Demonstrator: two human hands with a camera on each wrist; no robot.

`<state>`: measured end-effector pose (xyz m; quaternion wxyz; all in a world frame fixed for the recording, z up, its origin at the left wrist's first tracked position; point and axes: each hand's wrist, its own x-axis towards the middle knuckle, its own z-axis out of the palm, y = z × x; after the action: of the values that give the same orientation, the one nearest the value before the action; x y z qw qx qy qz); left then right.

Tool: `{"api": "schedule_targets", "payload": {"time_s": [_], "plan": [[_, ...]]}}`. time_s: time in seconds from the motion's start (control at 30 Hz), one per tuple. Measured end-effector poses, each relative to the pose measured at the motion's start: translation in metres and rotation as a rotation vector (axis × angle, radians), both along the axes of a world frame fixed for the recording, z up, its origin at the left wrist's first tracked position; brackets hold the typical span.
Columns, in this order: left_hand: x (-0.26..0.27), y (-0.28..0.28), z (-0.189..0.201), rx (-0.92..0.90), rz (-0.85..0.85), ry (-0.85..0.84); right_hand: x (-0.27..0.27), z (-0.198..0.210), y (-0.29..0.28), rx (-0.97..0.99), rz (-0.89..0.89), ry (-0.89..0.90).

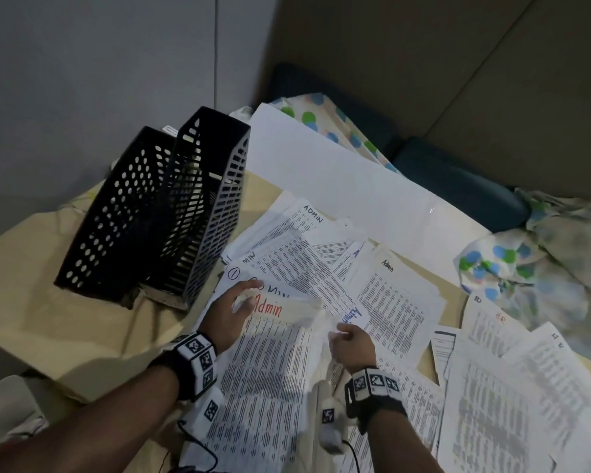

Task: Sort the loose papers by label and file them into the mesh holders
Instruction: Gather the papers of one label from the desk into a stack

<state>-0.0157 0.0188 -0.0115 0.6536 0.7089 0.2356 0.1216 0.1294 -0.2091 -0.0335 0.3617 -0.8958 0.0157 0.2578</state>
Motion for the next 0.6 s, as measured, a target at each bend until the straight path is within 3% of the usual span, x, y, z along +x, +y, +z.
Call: {"api": "schedule_targets", "payload": {"time_s": [0.23, 0.37, 0.6], "plan": [[-0.007, 0.004, -0.005, -0.03, 0.009, 0.018, 0.003, 0.01, 0.006, 0.115, -0.019, 0.09], [-0.009, 0.003, -0.006, -0.043, 0.038, 0.042, 0.005, 0.009, 0.009, 0.081, -0.007, 0.018], [-0.009, 0.001, -0.011, -0.042, 0.052, 0.087, 0.005, 0.015, 0.027, 0.286, -0.069, -0.008]]}}
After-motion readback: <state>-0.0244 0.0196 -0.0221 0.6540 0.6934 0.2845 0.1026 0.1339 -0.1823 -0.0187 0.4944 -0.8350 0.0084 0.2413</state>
